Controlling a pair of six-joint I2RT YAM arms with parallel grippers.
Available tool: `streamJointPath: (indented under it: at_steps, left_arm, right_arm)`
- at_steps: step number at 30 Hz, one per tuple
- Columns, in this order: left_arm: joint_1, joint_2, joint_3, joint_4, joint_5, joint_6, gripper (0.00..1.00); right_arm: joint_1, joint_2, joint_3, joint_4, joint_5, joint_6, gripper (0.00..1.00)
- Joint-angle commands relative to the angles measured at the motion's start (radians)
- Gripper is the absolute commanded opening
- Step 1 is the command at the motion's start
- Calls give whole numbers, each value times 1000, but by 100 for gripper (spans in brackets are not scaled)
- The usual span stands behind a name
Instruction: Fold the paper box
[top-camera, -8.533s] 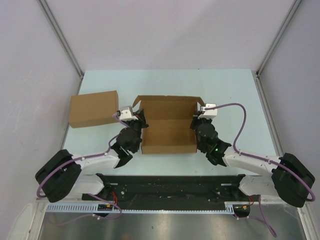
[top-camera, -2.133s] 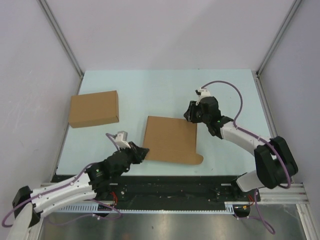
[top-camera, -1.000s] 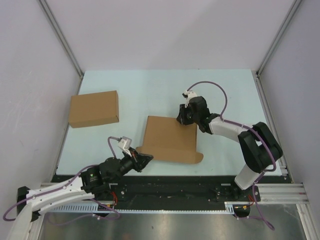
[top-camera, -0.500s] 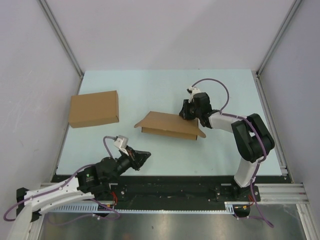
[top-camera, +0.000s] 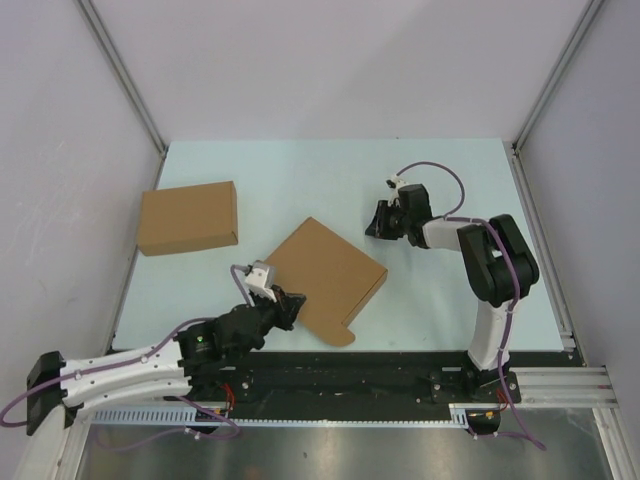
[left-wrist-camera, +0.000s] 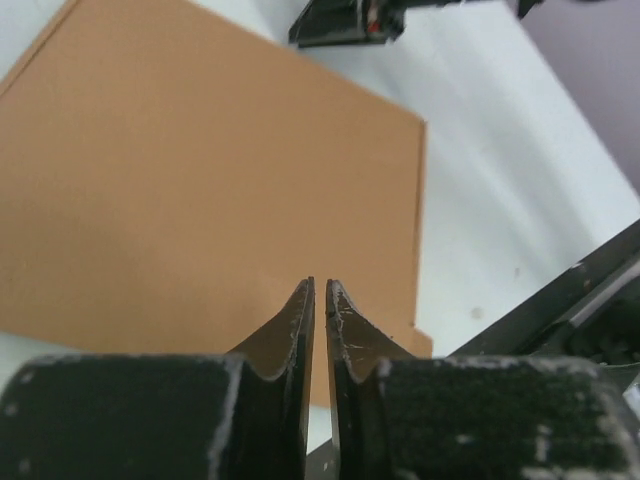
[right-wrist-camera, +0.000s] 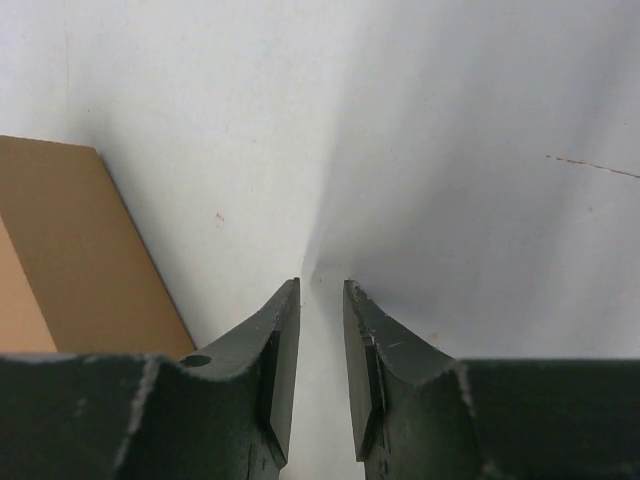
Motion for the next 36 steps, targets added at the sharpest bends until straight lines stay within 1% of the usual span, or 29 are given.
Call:
streamJointPath:
  at_steps: [1, 2, 3, 4, 5, 6, 7, 9, 10, 12, 14, 17, 24, 29, 30, 33, 36]
  left_arm:
    - [-9, -63, -6, 12, -51, -47, 13]
    - [-9, -100, -5, -58, -138, -58, 13]
    - [-9, -136, 0, -86, -172, -70, 13]
    - [-9, -203, 3, -106, -206, -66, 14]
    - [-9, -229, 18, -153, -244, -61, 15]
    - [-9, -251, 29, -178, -299, -58, 15]
    - [-7, -274, 41, -195, -324, -50, 15]
    - [-7, -282, 78, -255, -382, -47, 16]
    - [-7, -270, 89, -278, -396, -59, 17]
    - [-7, -250, 112, -359, -416, -127, 18]
    - [-7, -228, 115, -416, -409, -198, 21]
    - [-7, -220, 104, -451, -380, -268, 27]
    - [-7, -280, 75, -468, -357, -282, 30]
    - [-7, -297, 66, -496, -352, -300, 31]
    - [-7, -300, 64, -499, -351, -306, 31]
    - [-7, -309, 66, -517, -348, -320, 31]
    - [-7, -326, 64, -534, -351, -328, 31]
  right_arm:
    - [-1, -29, 9, -47, 45, 13, 33]
    - [3, -81, 9, -48, 60, 21, 35]
    - [2, -107, 8, -47, 69, 25, 37]
    - [7, -133, 8, -44, 79, 32, 38]
    - [16, -187, 8, -39, 80, 33, 39]
    - [25, -209, 9, -28, 79, 33, 39]
    - [31, -230, 11, -25, 68, 35, 40]
    - [57, -244, 24, -31, 37, 29, 40]
    - [66, -234, 59, -45, -14, 12, 40]
    - [94, -200, 81, -77, -49, -8, 40]
    - [111, -180, 89, -85, -69, -31, 40]
    - [126, -143, 94, -119, -72, -63, 39]
    - [134, -91, 94, -183, -23, -125, 37]
    - [143, -72, 94, -186, -3, -149, 38]
    - [145, -71, 92, -217, 23, -152, 38]
    - [146, -123, 57, -200, 110, -134, 38]
    - [155, -204, 49, -142, 160, -116, 38]
